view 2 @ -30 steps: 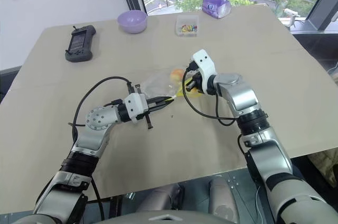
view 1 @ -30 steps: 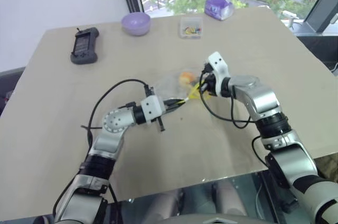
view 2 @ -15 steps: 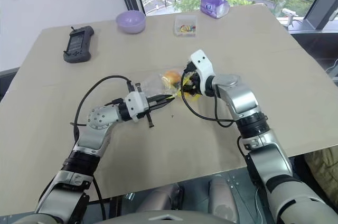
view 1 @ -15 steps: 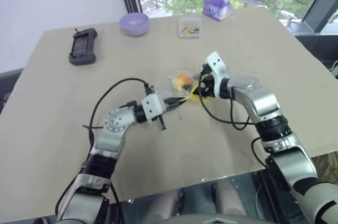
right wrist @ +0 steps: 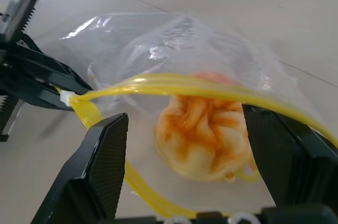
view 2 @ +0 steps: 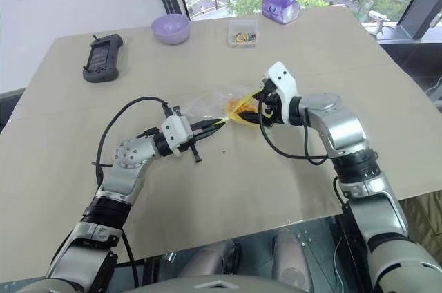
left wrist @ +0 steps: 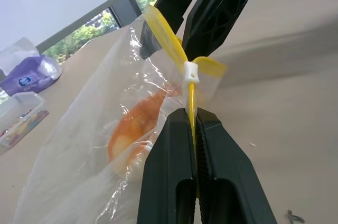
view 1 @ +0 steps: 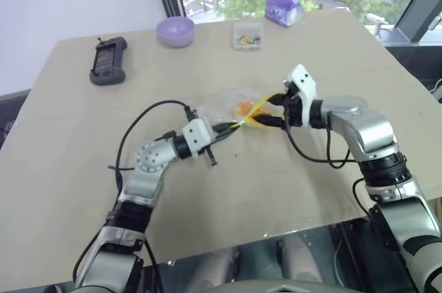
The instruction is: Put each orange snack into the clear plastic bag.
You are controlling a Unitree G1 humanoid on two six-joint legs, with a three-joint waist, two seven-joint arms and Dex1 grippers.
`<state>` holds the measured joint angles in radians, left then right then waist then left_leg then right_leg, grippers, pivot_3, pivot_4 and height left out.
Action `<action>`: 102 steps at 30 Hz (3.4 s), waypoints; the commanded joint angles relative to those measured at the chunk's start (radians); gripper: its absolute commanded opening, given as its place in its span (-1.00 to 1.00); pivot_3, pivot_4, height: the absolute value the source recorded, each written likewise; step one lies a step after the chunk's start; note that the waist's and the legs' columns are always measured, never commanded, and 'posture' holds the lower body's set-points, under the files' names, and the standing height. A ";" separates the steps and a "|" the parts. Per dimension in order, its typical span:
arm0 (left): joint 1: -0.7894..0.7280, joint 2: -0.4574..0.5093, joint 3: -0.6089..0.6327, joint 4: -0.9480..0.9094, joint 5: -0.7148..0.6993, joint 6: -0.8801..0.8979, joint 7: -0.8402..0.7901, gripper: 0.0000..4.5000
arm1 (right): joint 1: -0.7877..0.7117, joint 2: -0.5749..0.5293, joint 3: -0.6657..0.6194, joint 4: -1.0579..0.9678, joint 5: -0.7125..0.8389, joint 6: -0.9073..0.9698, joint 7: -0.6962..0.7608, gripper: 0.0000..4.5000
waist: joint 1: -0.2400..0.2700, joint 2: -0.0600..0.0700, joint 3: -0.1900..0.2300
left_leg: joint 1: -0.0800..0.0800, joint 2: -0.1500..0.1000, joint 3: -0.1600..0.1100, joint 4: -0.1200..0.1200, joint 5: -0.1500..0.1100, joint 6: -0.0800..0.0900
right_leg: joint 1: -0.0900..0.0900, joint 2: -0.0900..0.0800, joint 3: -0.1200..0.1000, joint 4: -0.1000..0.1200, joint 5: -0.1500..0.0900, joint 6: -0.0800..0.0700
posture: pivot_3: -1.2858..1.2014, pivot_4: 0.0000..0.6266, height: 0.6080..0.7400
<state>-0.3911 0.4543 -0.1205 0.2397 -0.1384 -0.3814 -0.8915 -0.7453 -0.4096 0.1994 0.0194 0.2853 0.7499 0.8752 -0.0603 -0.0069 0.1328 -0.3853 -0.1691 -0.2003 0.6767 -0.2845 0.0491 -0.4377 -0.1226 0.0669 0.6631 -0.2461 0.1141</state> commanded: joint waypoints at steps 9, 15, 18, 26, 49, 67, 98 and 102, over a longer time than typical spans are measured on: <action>-0.006 0.018 0.033 -0.021 -0.021 -0.003 0.006 -1.00 | 0.093 -0.337 0.021 -0.065 -0.135 -0.458 0.248 0.66 | 0.024 0.000 0.000 | -0.001 0.000 0.000 0.001 0.000 0.000 | 0.000 0.000 -0.001 0.000 0.000 0.000 | 0.03 -0.52 1.00; -0.008 0.012 0.029 -0.021 -0.022 0.002 0.003 -1.00 | 0.046 -0.379 0.080 0.193 -0.387 -0.720 0.093 0.66 | 0.019 0.000 0.000 | 0.001 0.000 0.002 0.002 0.000 0.001 | 0.001 0.000 0.000 0.000 0.000 0.000 | 0.03 -0.52 1.00; -0.009 0.011 0.029 -0.021 -0.023 0.003 0.000 -1.00 | 0.035 -0.352 0.116 0.269 -0.477 -0.793 0.044 0.66 | 0.018 0.000 0.000 | 0.002 0.001 0.003 0.001 0.000 0.000 | 0.000 0.001 0.002 0.001 0.000 0.000 | 0.03 -0.52 1.00; -0.007 0.017 0.033 -0.032 -0.024 0.012 0.002 -1.00 | 0.026 -0.197 0.106 0.283 -0.503 -0.806 -0.049 0.66 | 0.022 0.000 0.000 | 0.000 0.001 0.002 0.001 0.000 0.001 | 0.000 0.002 0.001 0.000 0.000 0.000 | 0.03 -0.52 1.00; -0.037 0.016 0.060 -0.021 -0.024 0.017 0.035 -1.00 | -0.015 -0.205 0.034 0.235 -0.481 -0.770 -0.094 -0.98 | 0.020 0.000 0.000 | 0.000 0.000 0.001 0.002 0.000 0.001 | 0.001 0.001 0.000 0.000 0.000 0.000 | 0.03 -0.52 1.00; -0.263 0.009 0.144 0.035 -0.009 0.033 0.234 -1.00 | -0.149 -0.207 -0.056 0.324 -0.469 -0.858 -0.274 -0.98 | 0.015 -0.001 0.000 | -0.002 0.000 0.001 0.003 0.000 0.000 | -0.001 0.001 0.000 0.000 0.000 0.000 | 0.03 -0.52 1.00; 0.094 -0.045 0.042 -0.266 -0.124 0.351 0.060 -1.00 | 0.030 -0.181 0.111 -0.316 -0.271 -0.248 0.149 0.18 | 0.027 0.000 0.000 | -0.008 0.000 0.002 0.008 0.000 0.000 | -0.005 0.000 -0.001 0.001 0.003 -0.001 | 0.03 -0.52 1.00; 0.092 -0.052 0.035 -0.273 -0.125 0.356 0.064 -1.00 | 0.018 -0.116 0.152 -0.288 -0.294 -0.275 0.103 0.18 | 0.032 0.000 0.000 | -0.009 -0.001 0.002 0.009 0.000 0.000 | -0.005 0.000 -0.002 0.001 0.003 -0.001 | 0.03 -0.52 1.00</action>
<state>-0.2911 0.4060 -0.0829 0.0136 -0.2583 -0.0238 -0.8274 -0.6969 -0.5342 0.3490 -0.2545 0.0005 0.4961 1.0011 -0.0287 -0.0072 0.1333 -0.3940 -0.1699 -0.1988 0.6851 -0.2848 0.0496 -0.4427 -0.1225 0.0651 0.6637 -0.2430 0.1135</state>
